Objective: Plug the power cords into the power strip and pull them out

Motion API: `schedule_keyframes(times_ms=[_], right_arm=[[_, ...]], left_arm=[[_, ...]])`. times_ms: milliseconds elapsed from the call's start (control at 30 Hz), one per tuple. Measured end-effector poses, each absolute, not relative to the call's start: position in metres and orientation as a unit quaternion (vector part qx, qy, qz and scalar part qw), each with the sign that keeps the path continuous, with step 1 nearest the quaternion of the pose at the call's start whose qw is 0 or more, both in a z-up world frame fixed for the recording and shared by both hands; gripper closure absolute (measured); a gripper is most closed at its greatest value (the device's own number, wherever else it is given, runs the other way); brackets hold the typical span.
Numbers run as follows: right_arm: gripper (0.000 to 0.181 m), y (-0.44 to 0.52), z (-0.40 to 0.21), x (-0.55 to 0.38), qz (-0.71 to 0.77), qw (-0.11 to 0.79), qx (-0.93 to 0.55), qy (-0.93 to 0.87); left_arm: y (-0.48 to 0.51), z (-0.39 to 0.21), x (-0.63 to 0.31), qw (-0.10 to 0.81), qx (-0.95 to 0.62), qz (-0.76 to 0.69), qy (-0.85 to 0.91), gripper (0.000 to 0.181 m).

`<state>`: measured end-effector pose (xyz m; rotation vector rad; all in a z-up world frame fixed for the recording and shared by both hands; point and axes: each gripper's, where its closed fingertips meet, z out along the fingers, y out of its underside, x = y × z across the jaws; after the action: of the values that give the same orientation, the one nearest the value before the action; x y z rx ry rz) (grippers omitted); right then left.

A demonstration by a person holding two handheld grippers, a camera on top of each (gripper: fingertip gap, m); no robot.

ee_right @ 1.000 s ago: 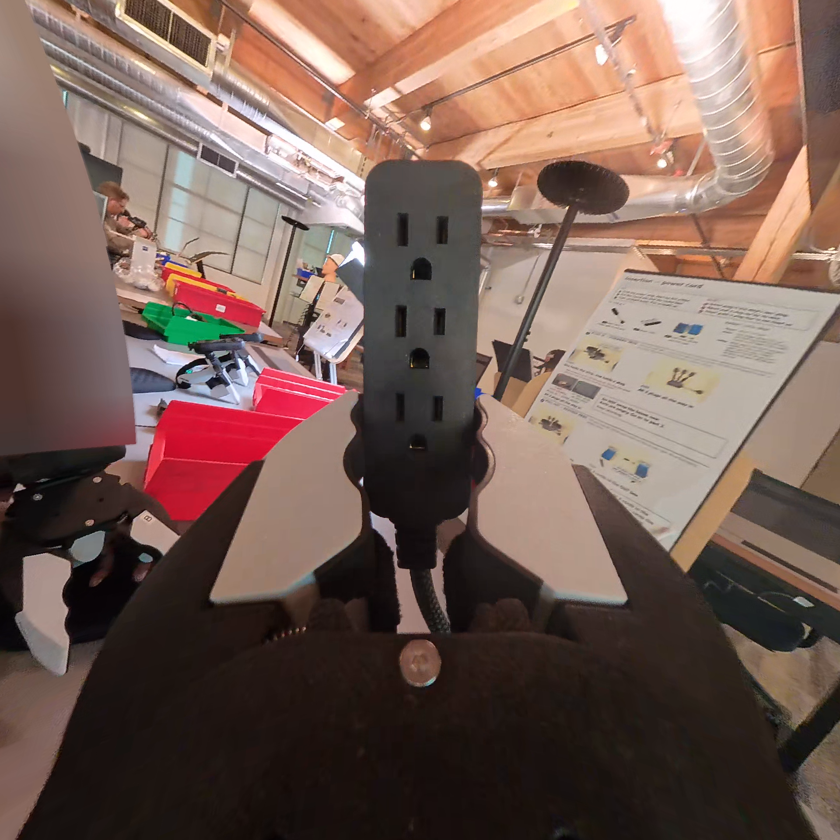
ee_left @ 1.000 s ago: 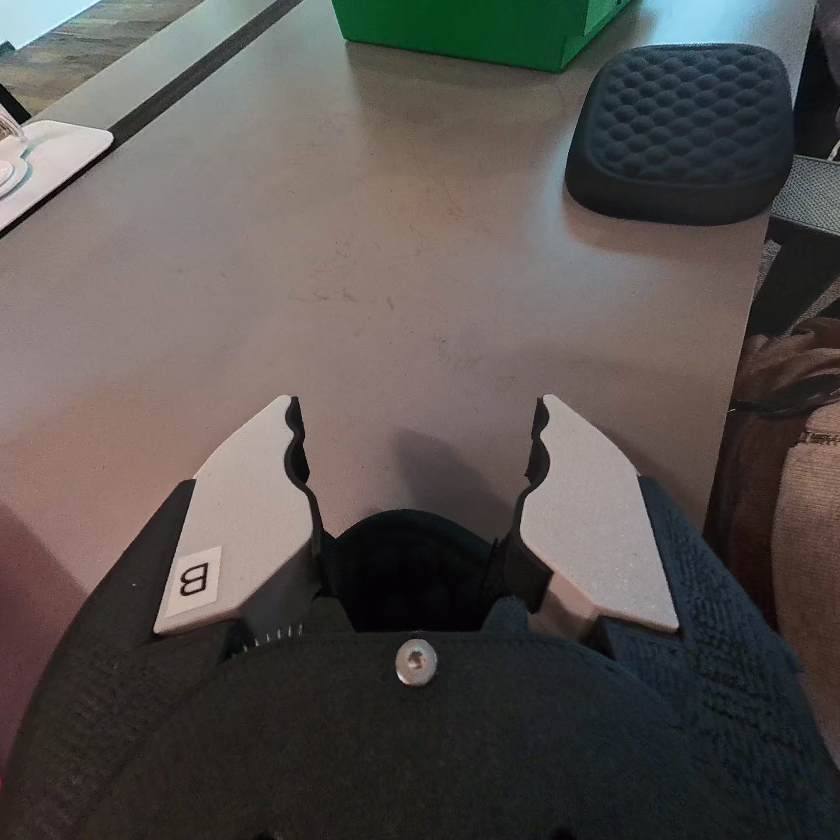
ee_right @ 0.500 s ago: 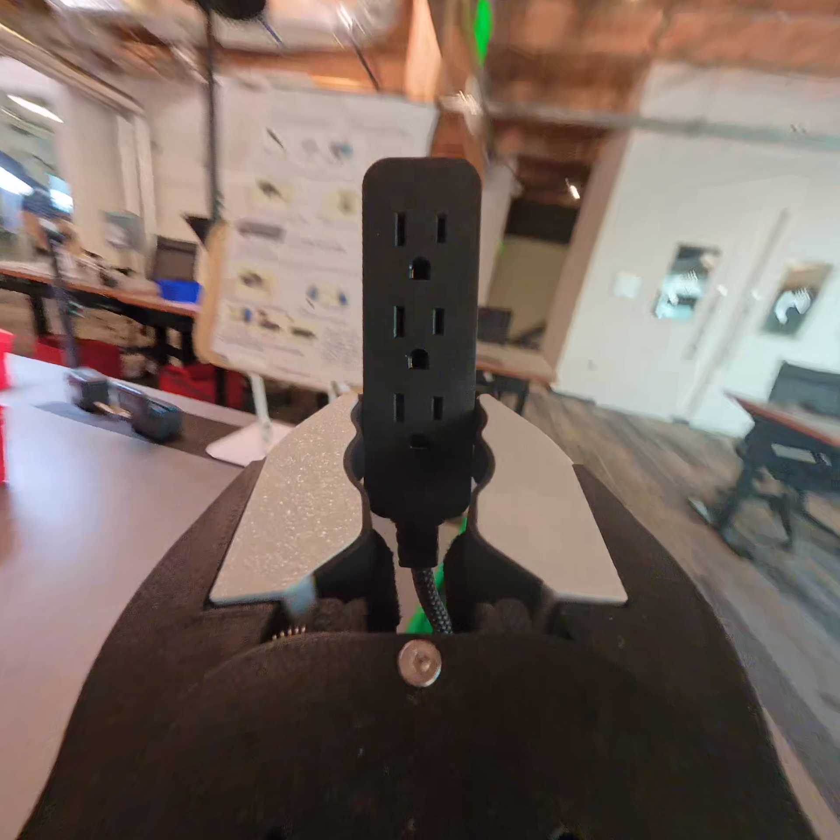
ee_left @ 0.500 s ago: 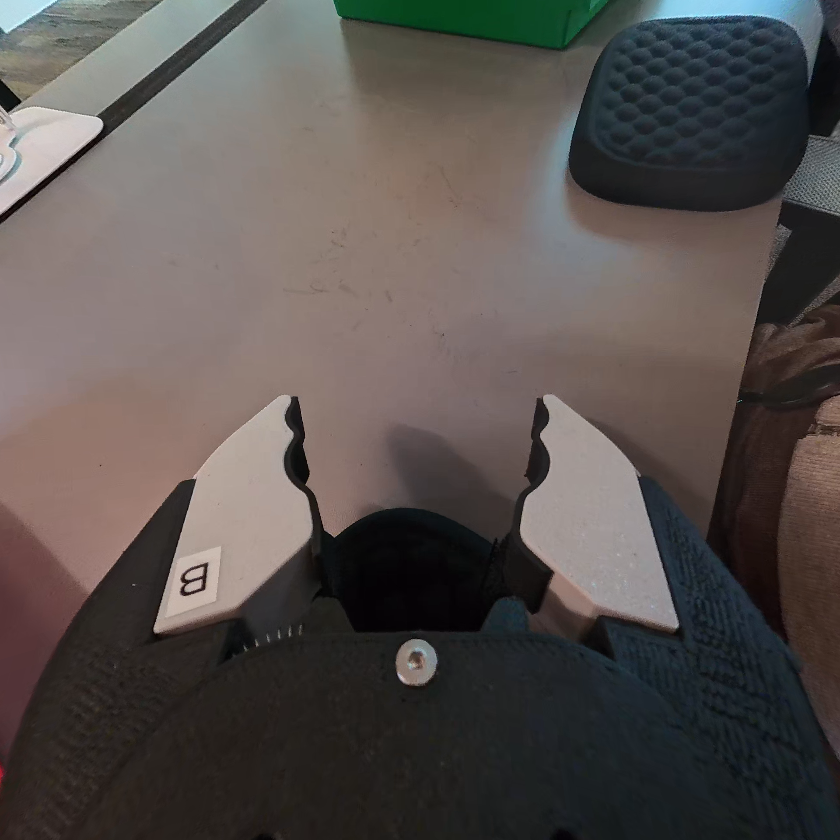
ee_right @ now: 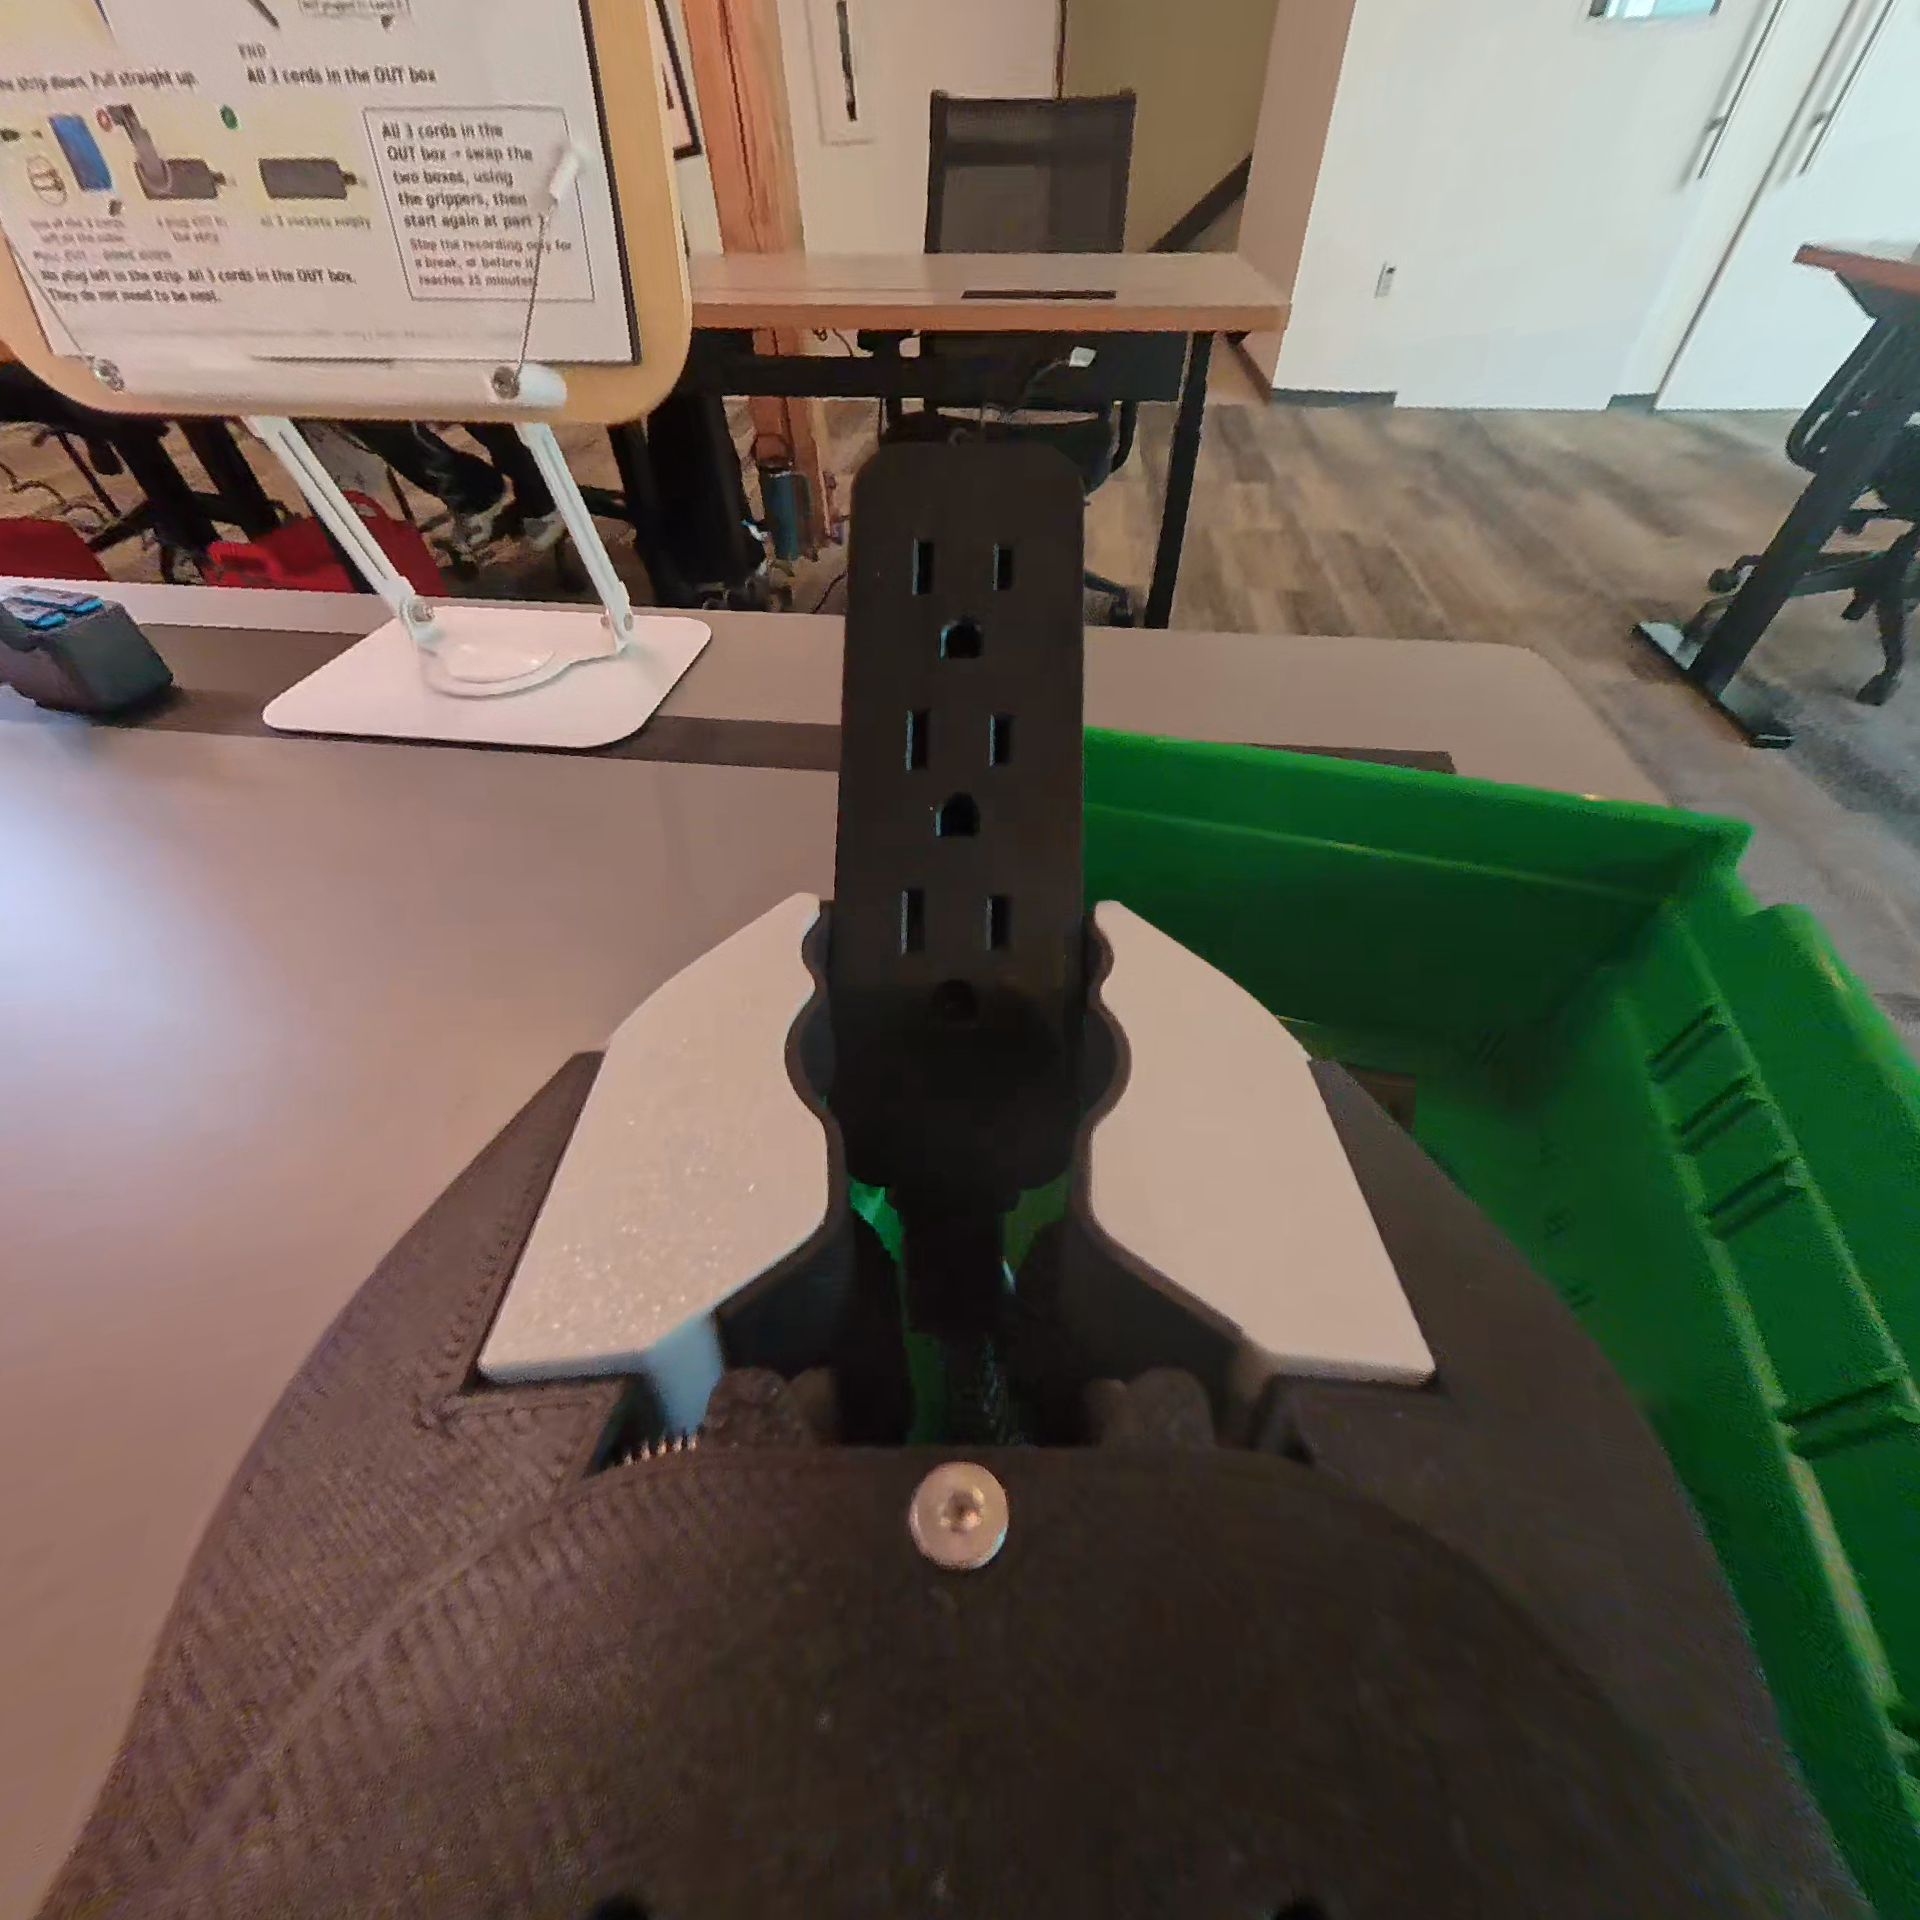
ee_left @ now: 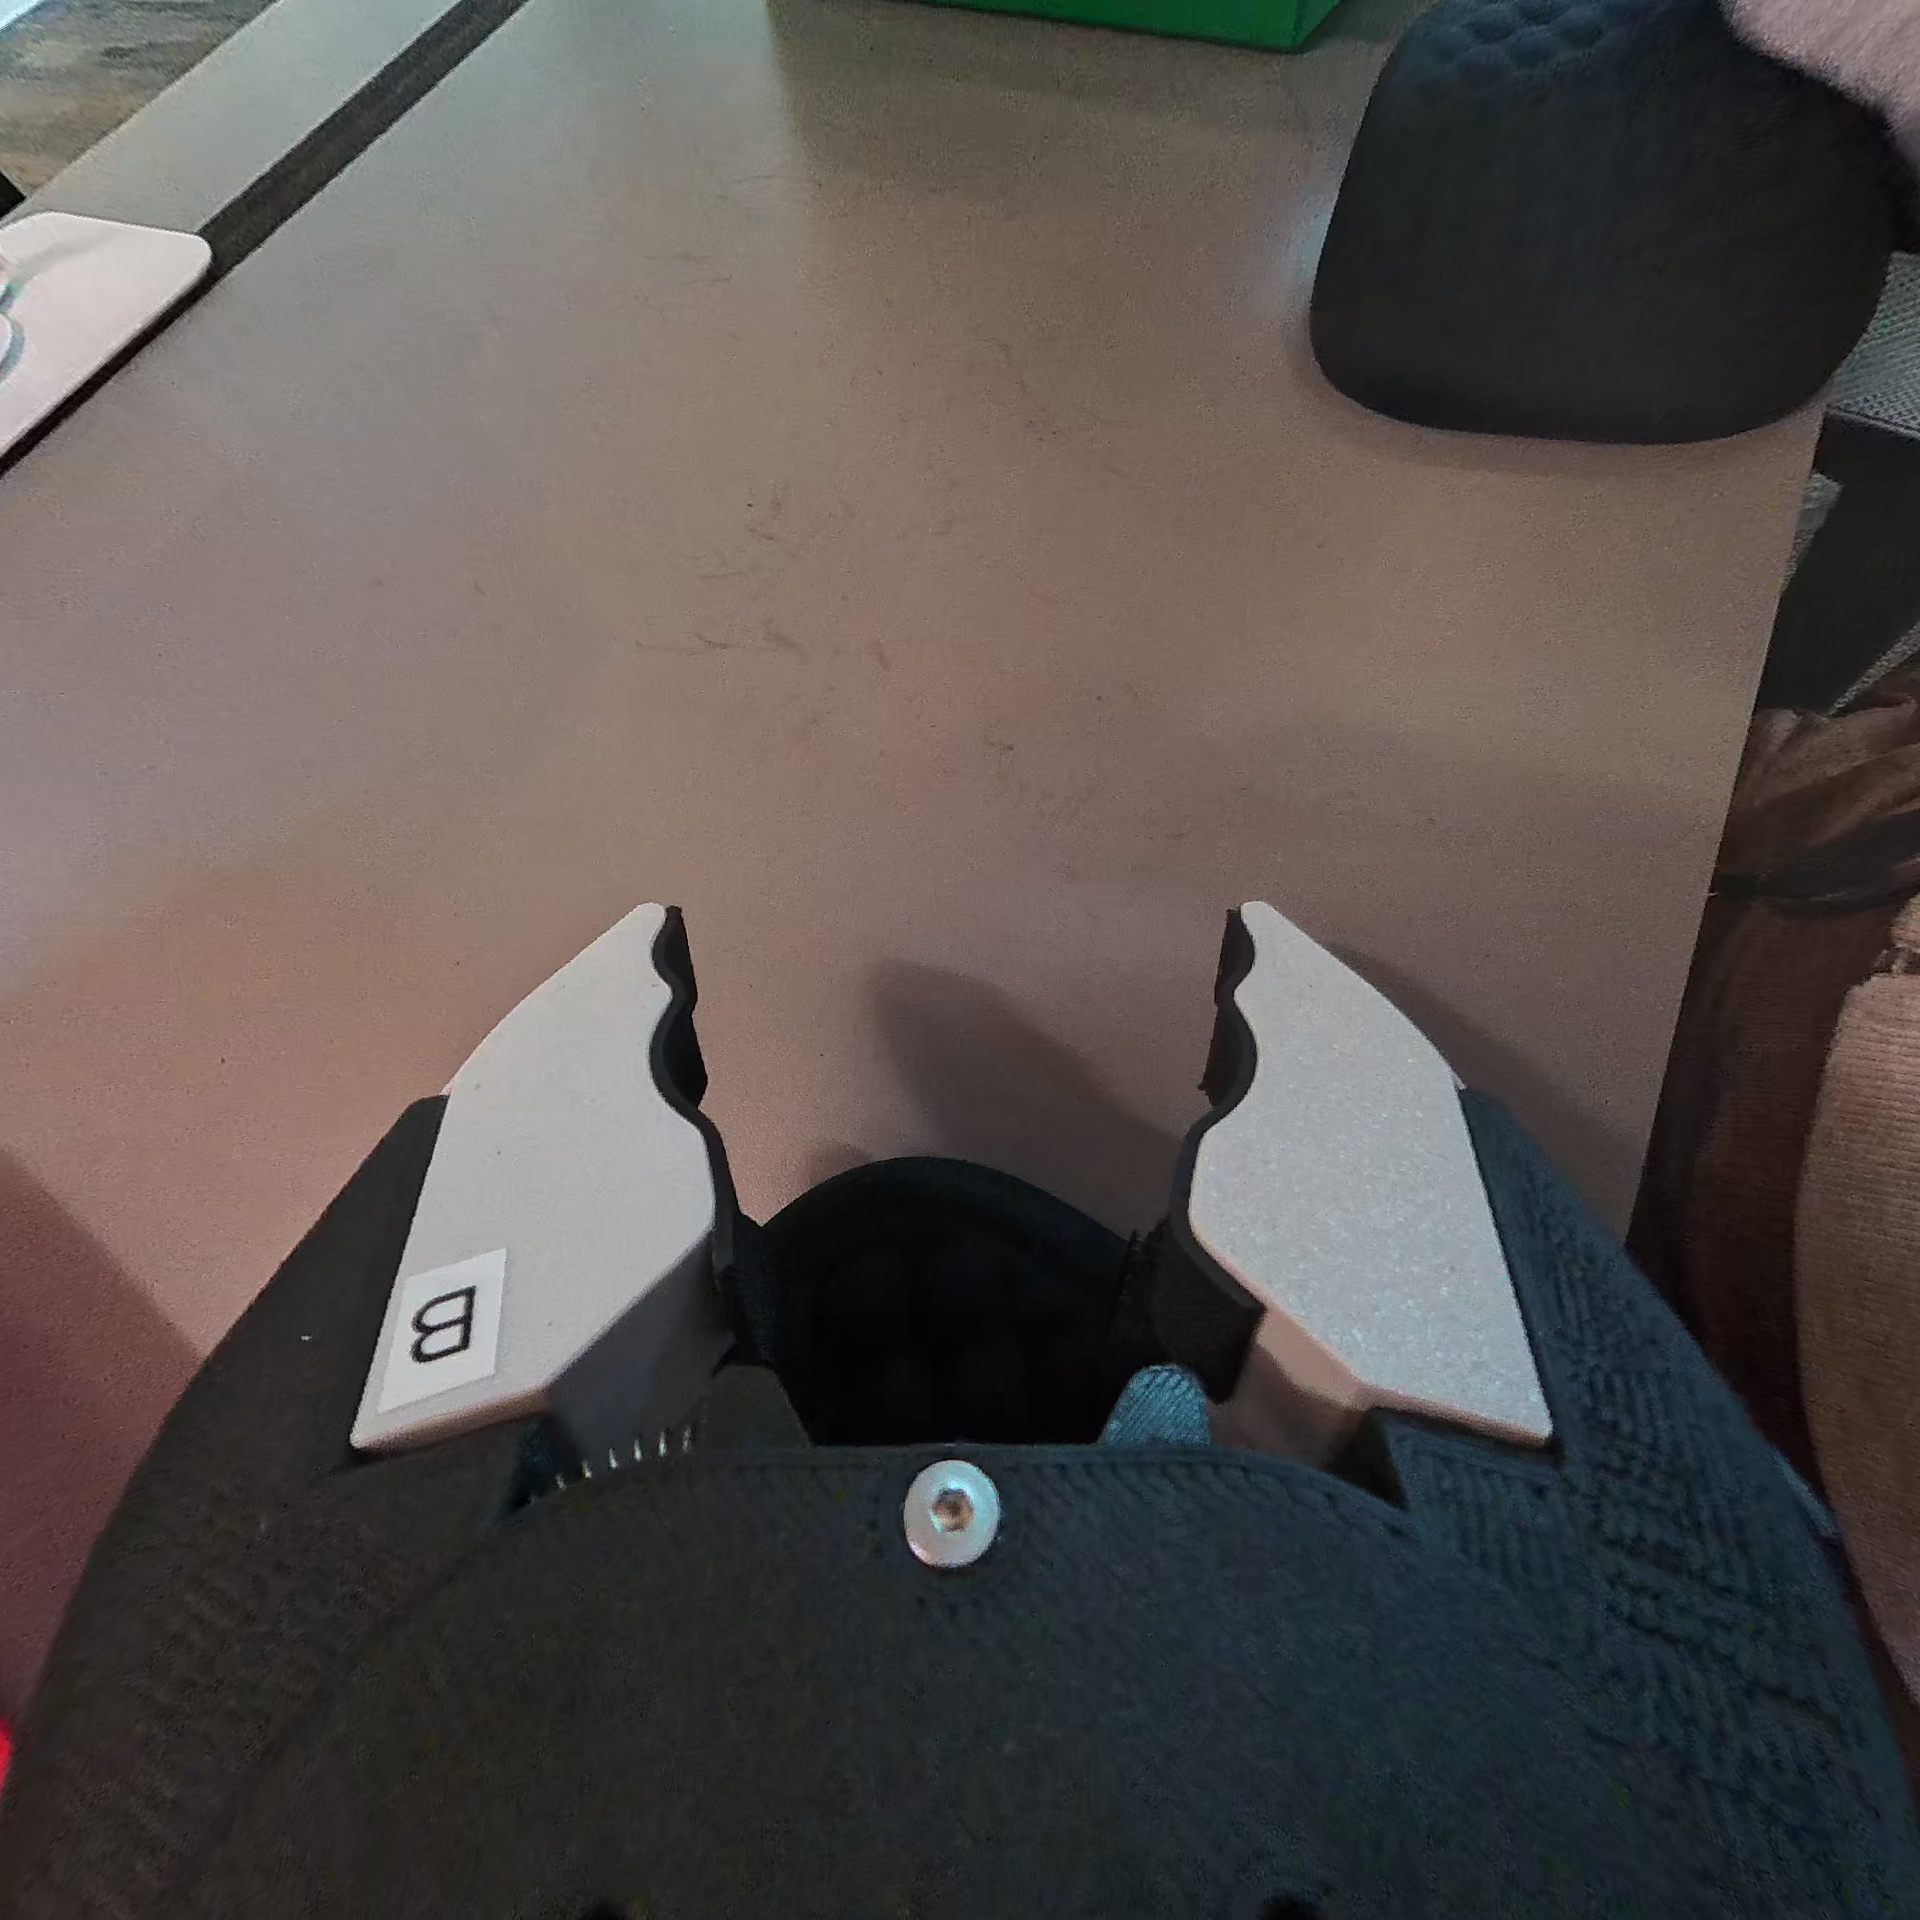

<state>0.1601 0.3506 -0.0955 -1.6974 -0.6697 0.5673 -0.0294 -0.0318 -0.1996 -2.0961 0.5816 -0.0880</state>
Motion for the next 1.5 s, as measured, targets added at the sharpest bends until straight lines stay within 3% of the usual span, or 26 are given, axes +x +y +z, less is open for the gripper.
schedule_keyframes(times_ms=[800,1067,1233,1367,1500], right_arm=[[0.132,0.366,-0.109,0.178,0.243,0.590,-0.726,-0.255],[0.076,0.351,-0.038,0.224,0.152,0.775,-0.582,-0.194],[0.069,0.290,-0.003,0.241,0.126,0.828,-0.509,-0.196],[0.086,0.243,-0.032,0.222,0.187,0.751,-0.576,-0.262],[0.097,0.221,-0.112,0.199,0.216,0.578,-0.708,-0.344]], left_arm=[[-0.032,-0.200,-0.028,0.466,-0.850,-0.028,0.245,0.086],[-0.032,-0.201,-0.028,0.462,-0.852,-0.028,0.246,0.086],[-0.031,-0.202,-0.028,0.458,-0.854,-0.028,0.246,0.086],[-0.031,-0.203,-0.028,0.456,-0.854,-0.025,0.248,0.086],[-0.032,-0.203,-0.027,0.457,-0.852,-0.018,0.254,0.086]])
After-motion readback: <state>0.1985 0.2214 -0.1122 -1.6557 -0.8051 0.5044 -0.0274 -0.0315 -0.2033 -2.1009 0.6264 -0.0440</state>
